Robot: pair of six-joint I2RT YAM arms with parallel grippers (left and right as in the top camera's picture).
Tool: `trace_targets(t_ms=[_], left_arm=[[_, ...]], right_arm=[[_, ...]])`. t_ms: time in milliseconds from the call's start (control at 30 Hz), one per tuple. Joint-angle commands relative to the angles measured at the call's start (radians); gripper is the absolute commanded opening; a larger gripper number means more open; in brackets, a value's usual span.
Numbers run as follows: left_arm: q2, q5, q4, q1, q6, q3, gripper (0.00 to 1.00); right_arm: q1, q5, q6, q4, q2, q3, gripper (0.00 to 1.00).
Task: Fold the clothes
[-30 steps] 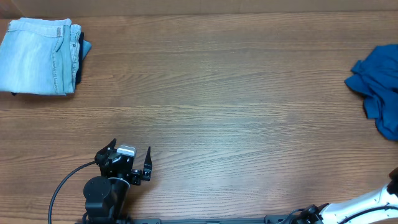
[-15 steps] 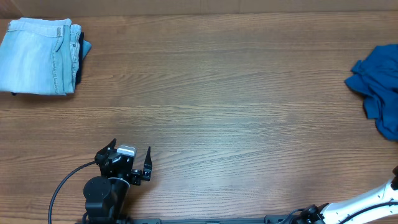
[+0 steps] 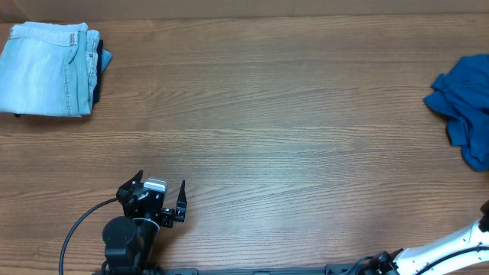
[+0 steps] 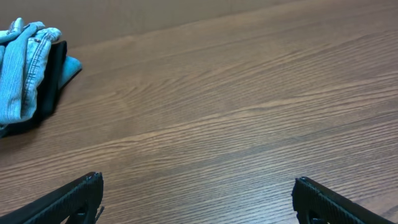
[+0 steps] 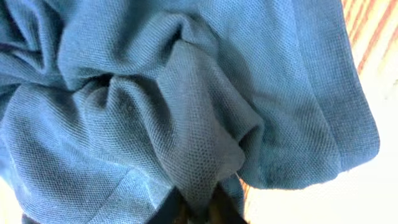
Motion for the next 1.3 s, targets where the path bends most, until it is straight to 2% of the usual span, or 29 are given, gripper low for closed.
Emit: trace_targets(t_ms=[0,233,400,633,800,1100,1267], left_arm=[[-0.009,0.001,0.004,0.005,0.011,-0.006,1.0],[-0.009,0.001,0.004,0.005,0.011,-0.006,1.0],[-0.009,0.001,0.004,0.005,0.011,-0.006,1.0],[-0.009,0.001,0.004,0.005,0.011,-0.006,1.0],[-0.009,0.001,0.004,0.005,0.011,-0.006,1.0],[-0.009,0.001,0.004,0.005,0.011,-0.006,1.0],[-0.009,0.001,0.004,0.005,0.011,-0.006,1.0]], right_arm=[[0.0,-0.059,0.001,0.0,-0.05,-0.005,0.04],[0.016,-0.328,-0.037,0.004,-0.217,0.028,0.04],[0.097,-0.438,-0.074,0.005,-0.367,0.042,0.04],[0.345,-0.455,-0.182,0.007,-0.573,0.042,0.04],[0.534,-0.455,-0.188,0.004,-0.68,0.042,0.04],[0.862,-0.551,-0.188,-0.001,-0.755,0.042,0.04],[0.967,-0.551,-0.191,-0.004,-0.796,0.042,0.04]])
